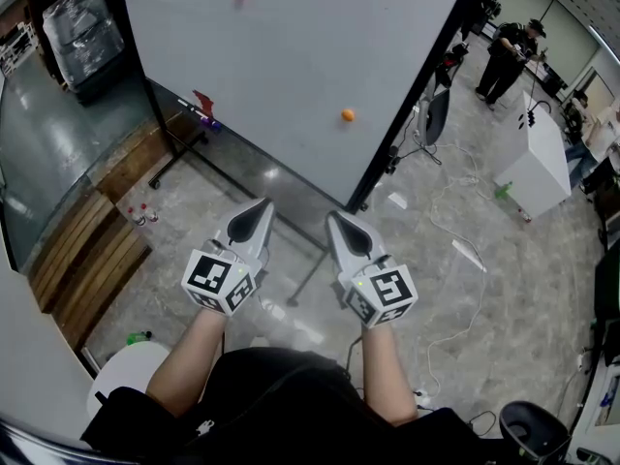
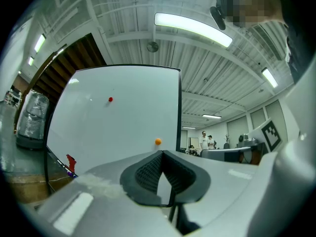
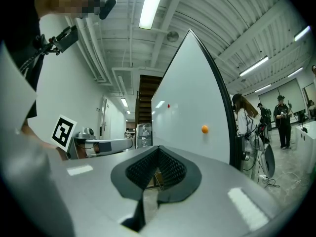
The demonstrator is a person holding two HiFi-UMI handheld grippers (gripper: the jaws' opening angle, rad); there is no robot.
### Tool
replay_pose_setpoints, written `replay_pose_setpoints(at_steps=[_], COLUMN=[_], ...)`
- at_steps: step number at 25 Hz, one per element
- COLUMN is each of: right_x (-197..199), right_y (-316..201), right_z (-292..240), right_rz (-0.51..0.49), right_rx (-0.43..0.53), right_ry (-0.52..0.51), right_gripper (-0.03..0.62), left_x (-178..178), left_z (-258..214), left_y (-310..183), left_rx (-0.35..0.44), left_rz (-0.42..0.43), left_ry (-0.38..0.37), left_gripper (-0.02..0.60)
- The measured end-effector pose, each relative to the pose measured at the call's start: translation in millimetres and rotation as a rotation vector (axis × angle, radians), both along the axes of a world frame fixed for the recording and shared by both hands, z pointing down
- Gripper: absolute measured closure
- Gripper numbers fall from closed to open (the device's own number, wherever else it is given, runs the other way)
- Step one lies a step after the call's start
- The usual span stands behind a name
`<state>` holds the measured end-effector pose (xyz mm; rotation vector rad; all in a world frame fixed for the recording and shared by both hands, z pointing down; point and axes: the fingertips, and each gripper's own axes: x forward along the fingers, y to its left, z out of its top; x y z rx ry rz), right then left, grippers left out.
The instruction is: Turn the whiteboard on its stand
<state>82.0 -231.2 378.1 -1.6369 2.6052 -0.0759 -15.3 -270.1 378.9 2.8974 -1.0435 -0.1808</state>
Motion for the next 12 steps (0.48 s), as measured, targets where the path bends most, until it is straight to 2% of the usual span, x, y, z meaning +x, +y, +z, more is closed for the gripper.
replay_pose_setpoints(at_steps=[12], right_x=[4], right_y=[11], right_z=[2], right_rz=[-0.009], right_rx=[-0.002], right_ry=[-0.006], right_gripper=[0.586], left_x=[9], left_z=[1], left_y=[10], left_rx=[-0.005], left_rz=[0.006], left_ry=[0.001], left_gripper=[0.578])
